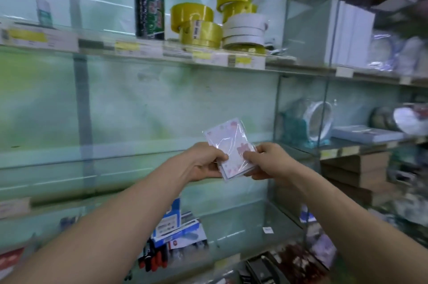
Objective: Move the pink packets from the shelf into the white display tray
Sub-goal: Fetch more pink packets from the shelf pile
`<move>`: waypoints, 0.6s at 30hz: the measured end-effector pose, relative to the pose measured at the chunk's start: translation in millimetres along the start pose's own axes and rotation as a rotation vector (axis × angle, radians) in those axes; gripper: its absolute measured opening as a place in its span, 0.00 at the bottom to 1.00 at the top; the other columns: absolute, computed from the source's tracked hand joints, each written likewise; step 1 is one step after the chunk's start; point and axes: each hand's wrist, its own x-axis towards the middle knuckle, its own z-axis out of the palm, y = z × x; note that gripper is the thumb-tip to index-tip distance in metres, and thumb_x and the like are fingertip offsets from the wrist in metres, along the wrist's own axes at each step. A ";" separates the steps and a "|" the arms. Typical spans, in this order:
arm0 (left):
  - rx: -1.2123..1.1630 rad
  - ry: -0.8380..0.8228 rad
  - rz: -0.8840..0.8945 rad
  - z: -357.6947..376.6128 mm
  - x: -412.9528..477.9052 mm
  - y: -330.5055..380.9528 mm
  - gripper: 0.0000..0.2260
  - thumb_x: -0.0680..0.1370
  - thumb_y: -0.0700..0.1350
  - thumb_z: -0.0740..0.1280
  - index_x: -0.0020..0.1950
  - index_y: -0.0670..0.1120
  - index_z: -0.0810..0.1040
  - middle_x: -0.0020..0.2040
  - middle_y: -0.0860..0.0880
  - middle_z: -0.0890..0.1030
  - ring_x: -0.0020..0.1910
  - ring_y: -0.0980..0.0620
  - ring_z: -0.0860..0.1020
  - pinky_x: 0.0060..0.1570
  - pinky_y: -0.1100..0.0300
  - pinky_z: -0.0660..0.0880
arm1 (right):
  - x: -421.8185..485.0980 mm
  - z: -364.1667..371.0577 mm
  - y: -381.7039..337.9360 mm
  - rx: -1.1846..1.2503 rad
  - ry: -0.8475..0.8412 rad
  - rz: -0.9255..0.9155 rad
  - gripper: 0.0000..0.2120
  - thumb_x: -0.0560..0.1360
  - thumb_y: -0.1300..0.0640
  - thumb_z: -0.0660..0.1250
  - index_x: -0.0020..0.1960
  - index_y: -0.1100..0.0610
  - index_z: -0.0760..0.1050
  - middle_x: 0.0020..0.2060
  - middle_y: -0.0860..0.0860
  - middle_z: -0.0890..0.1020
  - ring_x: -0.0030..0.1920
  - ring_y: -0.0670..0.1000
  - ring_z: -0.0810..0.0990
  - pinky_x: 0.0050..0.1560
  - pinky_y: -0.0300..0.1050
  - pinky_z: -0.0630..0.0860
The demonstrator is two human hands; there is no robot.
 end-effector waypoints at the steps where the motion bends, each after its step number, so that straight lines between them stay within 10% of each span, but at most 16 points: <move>1: 0.047 -0.011 0.007 12.6 -0.9 -1.0 0.12 0.76 0.29 0.61 0.55 0.42 0.75 0.46 0.43 0.81 0.40 0.47 0.80 0.42 0.50 0.78 | -4.7 -11.9 5.1 -0.020 0.018 0.000 0.07 0.76 0.56 0.68 0.45 0.59 0.72 0.37 0.54 0.79 0.34 0.51 0.81 0.36 0.42 0.79; 11: 0.328 -0.147 0.034 144.0 -5.0 -17.3 0.07 0.76 0.33 0.64 0.50 0.44 0.77 0.40 0.46 0.80 0.36 0.51 0.78 0.37 0.58 0.76 | -65.8 -130.5 56.6 -0.025 0.175 0.042 0.14 0.74 0.63 0.70 0.56 0.69 0.74 0.46 0.60 0.84 0.43 0.56 0.84 0.49 0.56 0.81; 18: 0.306 -0.320 -0.026 228.5 -8.5 -28.6 0.09 0.79 0.36 0.61 0.56 0.47 0.75 0.42 0.47 0.81 0.36 0.51 0.80 0.31 0.56 0.81 | -105.4 -195.1 83.0 -0.074 0.291 0.048 0.32 0.72 0.63 0.72 0.71 0.57 0.60 0.57 0.59 0.78 0.42 0.52 0.81 0.32 0.43 0.79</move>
